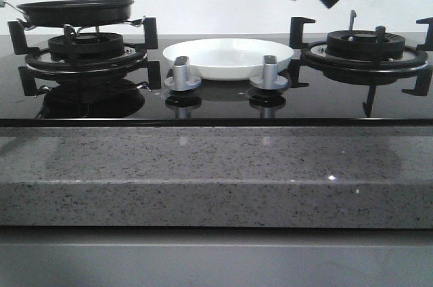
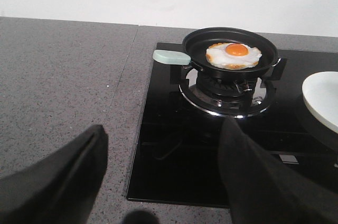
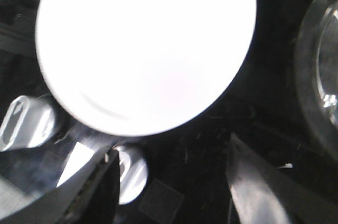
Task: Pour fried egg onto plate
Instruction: 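Lower the right gripper to the white plate rim and grasp it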
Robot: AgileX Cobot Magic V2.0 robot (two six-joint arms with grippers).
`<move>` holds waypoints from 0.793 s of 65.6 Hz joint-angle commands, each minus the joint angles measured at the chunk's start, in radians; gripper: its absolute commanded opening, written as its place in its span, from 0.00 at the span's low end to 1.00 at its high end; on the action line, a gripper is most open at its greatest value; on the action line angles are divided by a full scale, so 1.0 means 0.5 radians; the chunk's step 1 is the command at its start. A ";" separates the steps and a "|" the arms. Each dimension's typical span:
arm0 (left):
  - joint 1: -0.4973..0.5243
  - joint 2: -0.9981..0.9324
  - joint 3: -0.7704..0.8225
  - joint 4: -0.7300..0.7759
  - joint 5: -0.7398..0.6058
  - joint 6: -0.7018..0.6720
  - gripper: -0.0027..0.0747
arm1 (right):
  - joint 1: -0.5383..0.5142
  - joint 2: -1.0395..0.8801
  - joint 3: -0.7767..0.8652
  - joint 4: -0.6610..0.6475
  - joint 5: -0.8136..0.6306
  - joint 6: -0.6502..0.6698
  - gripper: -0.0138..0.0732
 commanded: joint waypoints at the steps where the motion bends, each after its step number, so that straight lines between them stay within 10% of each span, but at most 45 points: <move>1: 0.003 0.030 -0.051 0.003 -0.163 -0.021 0.63 | 0.001 0.008 -0.181 -0.017 -0.010 0.022 0.70; 52: 0.003 0.030 -0.051 0.003 -0.163 -0.021 0.63 | -0.116 0.619 -0.844 0.093 0.312 0.112 0.70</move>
